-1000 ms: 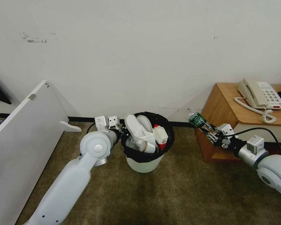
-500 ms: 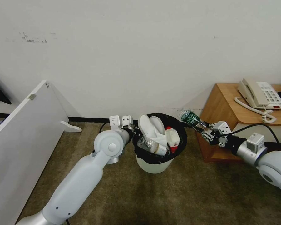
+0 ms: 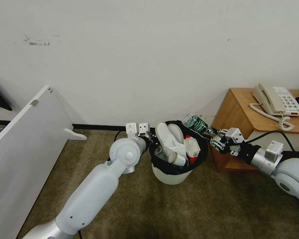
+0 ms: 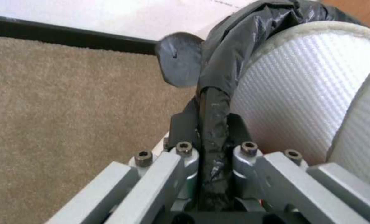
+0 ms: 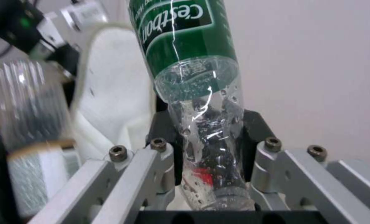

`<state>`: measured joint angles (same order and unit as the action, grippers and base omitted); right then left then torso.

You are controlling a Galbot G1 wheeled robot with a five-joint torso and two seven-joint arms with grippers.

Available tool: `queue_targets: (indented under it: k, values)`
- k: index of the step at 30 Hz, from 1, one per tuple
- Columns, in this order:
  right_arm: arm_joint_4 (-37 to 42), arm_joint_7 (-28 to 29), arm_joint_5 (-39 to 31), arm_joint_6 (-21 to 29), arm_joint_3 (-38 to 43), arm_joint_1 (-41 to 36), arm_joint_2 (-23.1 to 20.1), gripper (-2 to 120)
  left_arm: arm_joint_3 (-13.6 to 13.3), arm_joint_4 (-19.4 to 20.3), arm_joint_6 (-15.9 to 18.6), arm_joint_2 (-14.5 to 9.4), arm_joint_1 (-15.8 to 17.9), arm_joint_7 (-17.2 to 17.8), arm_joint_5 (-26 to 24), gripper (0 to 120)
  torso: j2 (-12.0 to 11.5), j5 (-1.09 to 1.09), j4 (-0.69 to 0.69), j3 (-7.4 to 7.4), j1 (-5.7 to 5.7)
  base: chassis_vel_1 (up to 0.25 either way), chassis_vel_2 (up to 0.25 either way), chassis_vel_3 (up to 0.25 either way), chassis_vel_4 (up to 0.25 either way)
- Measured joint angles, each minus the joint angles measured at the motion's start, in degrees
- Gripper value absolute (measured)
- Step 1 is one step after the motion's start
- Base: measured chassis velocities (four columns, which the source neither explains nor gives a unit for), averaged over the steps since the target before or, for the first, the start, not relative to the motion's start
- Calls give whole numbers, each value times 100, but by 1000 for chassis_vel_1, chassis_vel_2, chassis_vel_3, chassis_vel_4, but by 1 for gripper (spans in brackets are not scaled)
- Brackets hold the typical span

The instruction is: Pick up the trash bin, then pick up the garbage from the floor and place it into the trash bin.

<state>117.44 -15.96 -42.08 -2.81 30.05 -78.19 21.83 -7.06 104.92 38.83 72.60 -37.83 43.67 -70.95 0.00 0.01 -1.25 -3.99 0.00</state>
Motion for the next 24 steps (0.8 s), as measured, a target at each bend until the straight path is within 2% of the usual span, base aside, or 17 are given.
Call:
queue_targets:
  k: [7, 9, 12, 18, 24]
  values:
    - [18, -99, -63, -66, -10, 27, -10, 22, -132, -218, -21, 226, 89, -15, 66, 4, 0, 0, 0, 0, 0, 0, 0, 0, 0]
    - [17, -144, -81, -99, -2, 20, -15, 22, -195, -342, -38, 360, 150, -24, 96, 4, 0, 0, -1, 0, 0, 0, 0, 0, 0]
    - [18, -164, -90, -110, -1, 17, -17, 22, -208, -380, -40, 411, 165, -24, 108, 4, 0, 0, 0, 0, 0, 0, 0, 0, 0]
    - [30, -253, -111, -200, -16, 8, -18, 22, -286, -509, -49, 663, 212, -24, 167, 4, 0, 0, 0, 0, 0, 0, 0, 0, 0]
    - [42, -310, -132, -237, -20, -7, -17, 22, -319, -580, -58, 774, 237, -24, 213, 4, 0, 0, 1, 0, 0, 0, 0, 0, 0]
